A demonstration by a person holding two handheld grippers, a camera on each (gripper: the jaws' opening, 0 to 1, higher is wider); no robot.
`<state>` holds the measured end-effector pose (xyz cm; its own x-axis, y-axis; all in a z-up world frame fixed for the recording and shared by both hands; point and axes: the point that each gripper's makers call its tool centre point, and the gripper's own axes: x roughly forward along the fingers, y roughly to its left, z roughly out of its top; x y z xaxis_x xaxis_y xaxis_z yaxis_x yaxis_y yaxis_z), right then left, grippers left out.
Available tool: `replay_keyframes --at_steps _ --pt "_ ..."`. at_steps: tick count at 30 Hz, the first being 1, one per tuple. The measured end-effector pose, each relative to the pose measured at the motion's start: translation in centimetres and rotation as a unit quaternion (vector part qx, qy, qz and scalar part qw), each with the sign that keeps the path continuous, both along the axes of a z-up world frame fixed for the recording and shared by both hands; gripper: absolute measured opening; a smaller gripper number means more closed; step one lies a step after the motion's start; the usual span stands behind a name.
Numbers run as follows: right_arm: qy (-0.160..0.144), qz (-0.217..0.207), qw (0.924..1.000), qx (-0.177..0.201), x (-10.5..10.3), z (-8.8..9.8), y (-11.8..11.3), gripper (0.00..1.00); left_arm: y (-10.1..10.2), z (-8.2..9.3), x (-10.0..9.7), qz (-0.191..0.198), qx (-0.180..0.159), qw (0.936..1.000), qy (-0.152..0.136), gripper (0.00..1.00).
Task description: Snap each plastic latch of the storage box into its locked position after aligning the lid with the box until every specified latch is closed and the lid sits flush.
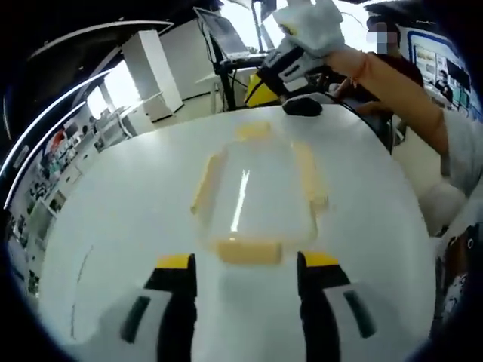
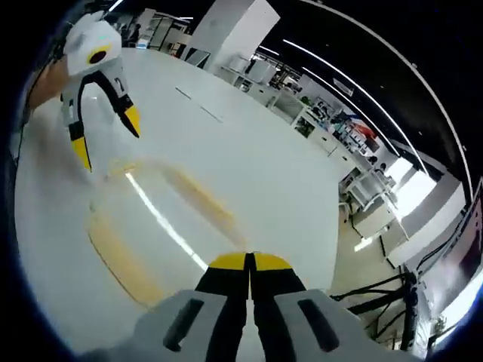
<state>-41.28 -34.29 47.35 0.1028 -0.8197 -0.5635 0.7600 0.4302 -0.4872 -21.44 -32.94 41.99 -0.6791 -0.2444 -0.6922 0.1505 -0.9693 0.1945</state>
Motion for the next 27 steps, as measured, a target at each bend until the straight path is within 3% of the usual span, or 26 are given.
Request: replay_keyframes --at_steps 1,11,16,22,27 --pt "0.011 0.010 0.9984 0.054 -0.1 -2.3 -0.7 0.00 -0.3 -0.3 -0.1 0.000 -0.003 1.0000 -0.009 0.51" --pt "0.011 0.002 0.9953 0.096 -1.4 -4.4 -1.1 0.00 -0.5 -0.9 -0.5 -0.004 0.007 0.9996 -0.027 0.50" --pt "0.022 -0.005 0.9929 0.117 -2.2 -5.8 -0.8 0.00 -0.8 -1.5 -0.5 -0.010 0.005 0.9988 -0.048 0.50" --pt "0.015 -0.013 0.9902 0.138 -3.4 -7.3 -0.5 0.00 -0.7 -1.9 -0.9 -0.015 0.018 0.9983 -0.054 0.49" --pt "0.004 -0.009 0.9899 0.141 -3.8 -7.5 -0.6 0.00 -0.9 -2.0 -1.2 -0.015 0.031 0.9981 -0.052 0.49"
